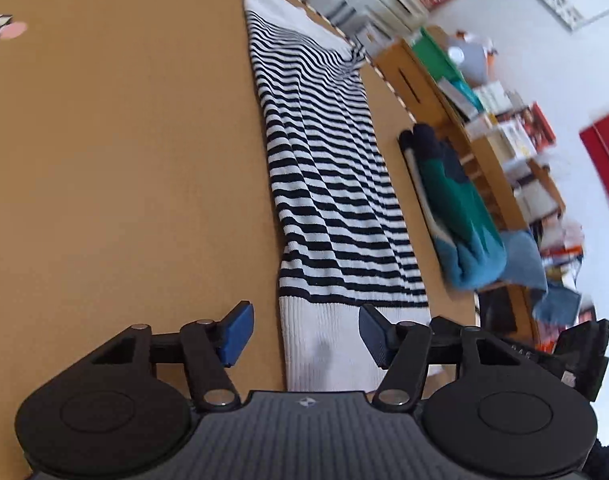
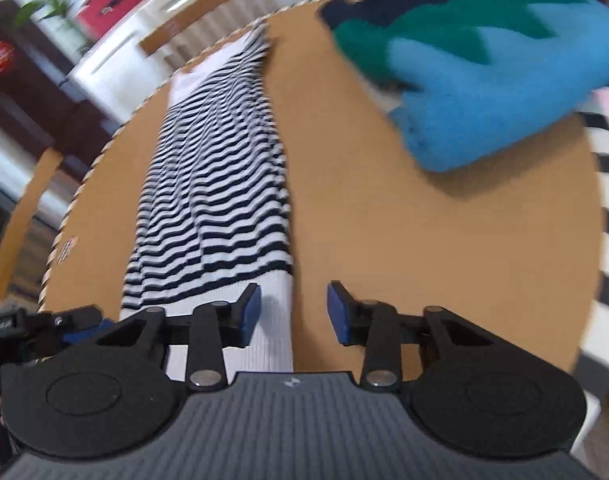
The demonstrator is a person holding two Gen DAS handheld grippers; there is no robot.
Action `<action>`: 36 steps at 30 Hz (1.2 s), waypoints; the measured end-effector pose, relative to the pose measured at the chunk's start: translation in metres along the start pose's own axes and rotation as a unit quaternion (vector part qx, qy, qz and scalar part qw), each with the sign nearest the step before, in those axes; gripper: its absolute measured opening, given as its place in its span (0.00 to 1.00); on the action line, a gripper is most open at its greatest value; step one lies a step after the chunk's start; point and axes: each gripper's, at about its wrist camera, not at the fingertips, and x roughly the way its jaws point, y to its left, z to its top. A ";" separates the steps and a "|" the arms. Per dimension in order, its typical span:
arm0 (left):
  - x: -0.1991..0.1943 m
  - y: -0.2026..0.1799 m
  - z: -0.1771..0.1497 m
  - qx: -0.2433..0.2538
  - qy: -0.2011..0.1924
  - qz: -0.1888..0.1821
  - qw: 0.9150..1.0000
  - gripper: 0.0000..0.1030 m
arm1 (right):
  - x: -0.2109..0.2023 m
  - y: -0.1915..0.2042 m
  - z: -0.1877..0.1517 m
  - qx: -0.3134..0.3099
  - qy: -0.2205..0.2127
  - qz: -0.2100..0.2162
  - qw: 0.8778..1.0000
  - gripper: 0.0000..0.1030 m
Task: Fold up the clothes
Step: 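Move both tools to the white ribbed hem of the long folded strip, then grasp the ribbed hem with the right tool while the left tool grasps beside it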
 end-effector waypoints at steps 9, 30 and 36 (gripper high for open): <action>0.012 -0.007 -0.007 -0.056 0.030 -0.002 0.998 0.48 | 0.008 -0.010 0.016 0.029 0.113 0.084 0.990 0.24; 0.023 -0.010 0.003 -0.088 0.087 -0.018 0.992 0.65 | 0.015 -0.027 0.022 0.127 0.208 0.109 0.964 0.28; 0.022 -0.011 0.004 -0.083 0.092 0.000 0.992 0.49 | 0.014 -0.025 0.021 0.111 0.203 0.098 0.968 0.25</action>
